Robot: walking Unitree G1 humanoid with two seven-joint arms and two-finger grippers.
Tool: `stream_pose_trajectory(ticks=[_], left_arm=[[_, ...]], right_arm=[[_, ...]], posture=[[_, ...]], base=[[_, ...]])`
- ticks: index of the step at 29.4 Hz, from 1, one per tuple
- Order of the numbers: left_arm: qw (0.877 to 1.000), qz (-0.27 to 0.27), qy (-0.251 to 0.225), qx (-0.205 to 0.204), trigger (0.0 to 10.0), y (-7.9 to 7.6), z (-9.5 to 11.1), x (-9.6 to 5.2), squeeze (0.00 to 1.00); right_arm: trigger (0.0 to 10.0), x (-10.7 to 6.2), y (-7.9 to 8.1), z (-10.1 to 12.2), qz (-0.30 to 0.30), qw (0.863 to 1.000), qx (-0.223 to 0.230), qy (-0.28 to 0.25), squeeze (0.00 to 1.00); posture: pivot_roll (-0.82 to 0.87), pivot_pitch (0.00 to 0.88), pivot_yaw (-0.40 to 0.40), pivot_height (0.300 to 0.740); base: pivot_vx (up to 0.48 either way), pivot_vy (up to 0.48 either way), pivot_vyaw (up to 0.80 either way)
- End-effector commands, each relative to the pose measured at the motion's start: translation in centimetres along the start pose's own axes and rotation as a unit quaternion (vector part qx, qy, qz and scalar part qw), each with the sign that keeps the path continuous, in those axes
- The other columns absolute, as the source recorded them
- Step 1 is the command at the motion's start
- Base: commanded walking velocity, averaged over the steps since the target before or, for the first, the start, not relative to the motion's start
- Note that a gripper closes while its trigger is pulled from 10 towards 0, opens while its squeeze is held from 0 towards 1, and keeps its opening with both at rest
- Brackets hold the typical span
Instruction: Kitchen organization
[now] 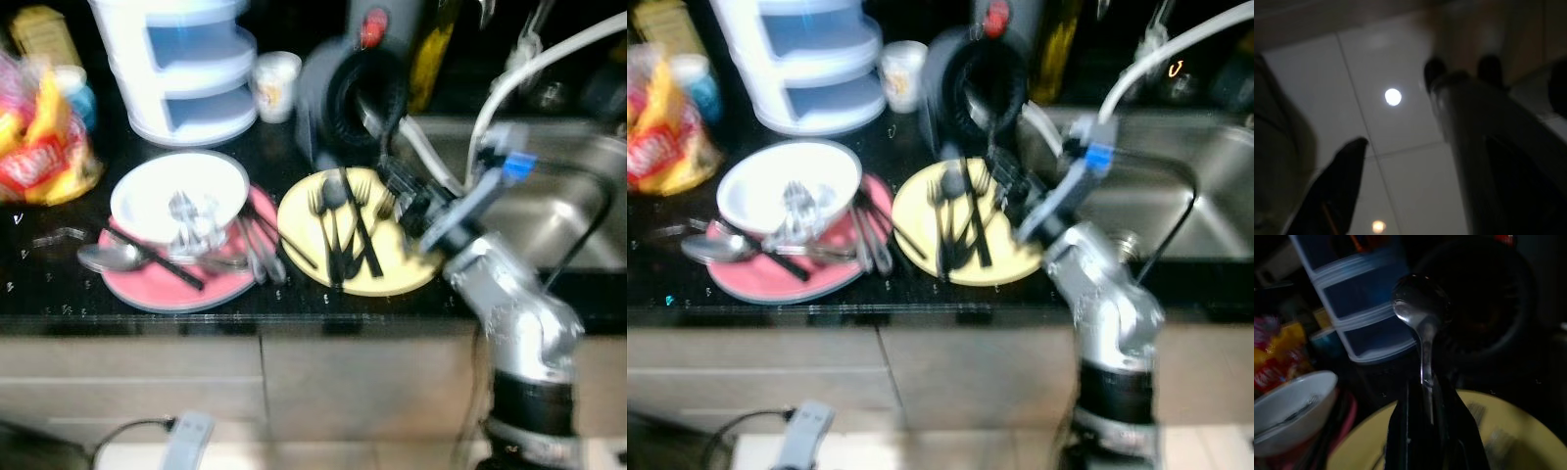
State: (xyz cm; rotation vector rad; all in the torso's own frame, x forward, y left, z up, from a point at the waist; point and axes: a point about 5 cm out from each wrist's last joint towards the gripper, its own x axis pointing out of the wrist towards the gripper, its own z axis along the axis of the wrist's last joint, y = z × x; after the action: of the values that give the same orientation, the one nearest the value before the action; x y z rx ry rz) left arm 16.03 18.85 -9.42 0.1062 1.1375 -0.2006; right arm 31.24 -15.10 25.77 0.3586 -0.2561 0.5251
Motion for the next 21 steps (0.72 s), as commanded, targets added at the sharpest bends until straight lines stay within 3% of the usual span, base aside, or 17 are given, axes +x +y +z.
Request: stream_pose_trajectory(ticks=[1,12,14,21], left_arm=[[0.999,-0.013,0.044,-0.004,10.0,-0.68,-2.23,-0.06,0.00],[0.999,-0.014,0.043,-0.003,10.0,-0.71,-2.19,-0.05,0.00],[0.999,-0.010,0.042,-0.005,10.0,-0.72,-2.20,-0.04,0.00],[0.999,-0.002,0.038,-0.015,10.0,-0.76,-2.21,-0.02,0.00]], right_arm=[[10.0,0.14,0.37,0.03,0.003,1.000,-0.007,-0.002,0.00],[10.0,0.37,0.23,-0.27,-0.006,1.000,-0.029,0.011,0.00],[10.0,0.54,-0.05,-0.57,-0.020,0.998,-0.054,0.022,0.00],[10.0,0.76,-0.16,-0.77,-0.027,0.997,-0.069,0.028,0.00]], posture=[[-0.01,0.085,-0.039,0.740],[-0.01,0.074,-0.046,0.740],[-0.01,0.068,-0.048,0.740],[0.00,0.063,-0.051,0.740]], base=[[0.000,-0.401,0.00],[0.000,-0.400,0.00],[0.000,-0.270,0.00],[0.000,0.000,0.00]])
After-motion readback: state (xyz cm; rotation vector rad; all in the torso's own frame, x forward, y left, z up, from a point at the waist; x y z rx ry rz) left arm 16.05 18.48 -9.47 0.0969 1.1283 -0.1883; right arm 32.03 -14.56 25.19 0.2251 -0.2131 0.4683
